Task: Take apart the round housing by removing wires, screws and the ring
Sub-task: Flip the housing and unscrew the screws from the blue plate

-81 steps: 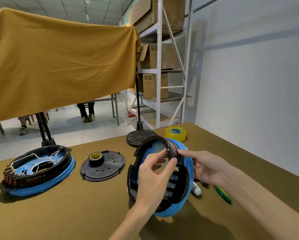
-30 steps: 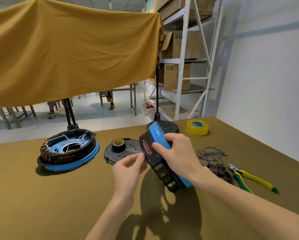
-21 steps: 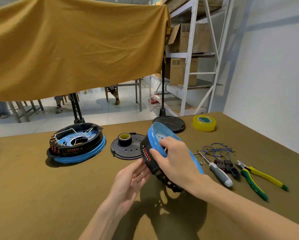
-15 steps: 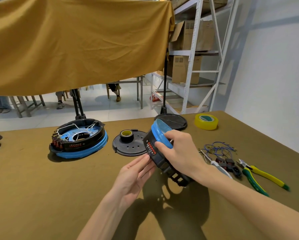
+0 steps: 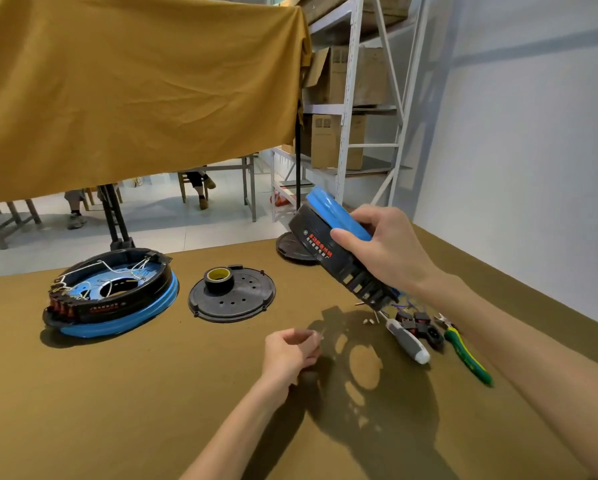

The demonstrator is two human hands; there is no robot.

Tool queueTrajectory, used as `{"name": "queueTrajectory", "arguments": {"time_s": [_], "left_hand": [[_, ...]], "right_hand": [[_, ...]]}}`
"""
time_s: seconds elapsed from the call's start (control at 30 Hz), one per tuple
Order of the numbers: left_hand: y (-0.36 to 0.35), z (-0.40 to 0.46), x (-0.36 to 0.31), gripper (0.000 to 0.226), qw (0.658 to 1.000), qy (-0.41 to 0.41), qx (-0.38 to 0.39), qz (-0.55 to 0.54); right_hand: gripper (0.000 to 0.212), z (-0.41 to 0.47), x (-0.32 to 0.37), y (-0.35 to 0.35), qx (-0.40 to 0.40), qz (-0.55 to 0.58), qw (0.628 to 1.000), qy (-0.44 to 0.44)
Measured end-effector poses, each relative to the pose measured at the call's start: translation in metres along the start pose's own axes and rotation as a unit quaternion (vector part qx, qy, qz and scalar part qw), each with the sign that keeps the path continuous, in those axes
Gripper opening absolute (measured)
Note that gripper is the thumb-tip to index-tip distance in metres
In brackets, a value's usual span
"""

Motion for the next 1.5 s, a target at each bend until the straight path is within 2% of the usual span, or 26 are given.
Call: {"name": "queueTrajectory", "arguments": {"time_s": [0.1,0.2,0.33,0.47,0.53,0.6,0.67,0.73,0.77,0.83,0.9,0.97,1.1,1.17,1.23,1.33,1.43,1.5], "left_hand": [[-0.03,0.019,-0.006,0.012,1.0,0.01,0.009,0.01],[-0.041,0.032,-0.007,0.009,0.999,0.027,-0.014,-0.014],[-0.043,0.04,-0.008,0.007,0.998,0.008,-0.015,0.055],[-0.053,0.046,-0.011,0.023,0.996,0.011,0.023,0.08],[-0.054,0.049,-0.013,0.03,0.997,0.013,0.018,0.069],[-0.048,0.045,-0.017,0.033,0.999,0.001,0.005,0.032],[-0.04,0.036,-0.023,0.042,0.995,0.008,0.041,-0.088],[-0.031,0.021,-0.033,0.055,0.957,0.033,0.13,-0.259],[-0.026,0.012,-0.04,0.058,0.935,0.037,0.169,-0.31],[-0.015,-0.005,-0.05,0.054,0.925,0.019,0.205,-0.319],[-0.001,-0.016,-0.052,0.047,0.946,-0.008,0.17,-0.277],[0.017,-0.023,-0.044,0.046,0.95,-0.017,0.129,-0.282],[0.054,-0.038,-0.017,0.04,0.919,0.013,0.125,-0.374],[0.068,-0.043,-0.004,0.037,0.914,0.031,0.114,-0.389],[0.081,-0.046,0.002,0.041,0.92,0.038,0.097,-0.378],[0.099,-0.047,0.008,0.052,0.949,0.053,0.063,-0.304],[0.105,-0.048,0.014,0.058,0.974,0.08,0.071,-0.201],[0.104,-0.047,0.017,0.062,0.986,0.071,0.074,-0.13]], "right_hand": [[0.01,0.001,-0.011,0.007,0.001,-0.031,1.0,-0.006],[0.019,-0.012,-0.031,0.006,0.012,-0.044,0.998,-0.034],[0.013,-0.029,-0.048,0.004,0.03,-0.036,0.998,-0.052],[0.015,-0.03,-0.056,0.012,0.012,-0.042,0.998,-0.047],[0.015,-0.032,-0.057,0.013,0.016,-0.047,0.998,-0.04],[0.015,-0.036,-0.058,0.011,0.024,-0.05,0.998,-0.029],[0.018,-0.039,-0.056,0.004,0.039,-0.073,0.996,-0.014],[0.017,-0.042,-0.051,-0.007,0.062,-0.102,0.993,0.002],[0.017,-0.044,-0.046,-0.014,0.075,-0.114,0.991,0.014],[0.016,-0.048,-0.034,-0.029,0.094,-0.137,0.985,0.035],[0.016,-0.052,-0.016,-0.042,0.093,-0.143,0.983,0.062],[0.017,-0.056,0.002,-0.058,0.101,-0.136,0.981,0.091],[0.021,-0.065,0.026,-0.099,0.151,-0.138,0.967,0.15],[0.021,-0.071,0.032,-0.118,0.167,-0.15,0.959,0.174],[0.019,-0.078,0.033,-0.131,0.176,-0.159,0.953,0.191],[0.02,-0.085,0.028,-0.147,0.193,-0.159,0.947,0.204],[0.025,-0.098,0.021,-0.161,0.237,-0.159,0.94,0.189],[0.025,-0.102,0.017,-0.161,0.26,-0.121,0.946,0.151]]}}
Point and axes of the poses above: each hand's wrist, its own z-axis towards the middle knuckle, its own y-axis out of the back of the hand, x = y × z, the point moved 4 cm from there along z, towards the middle knuckle
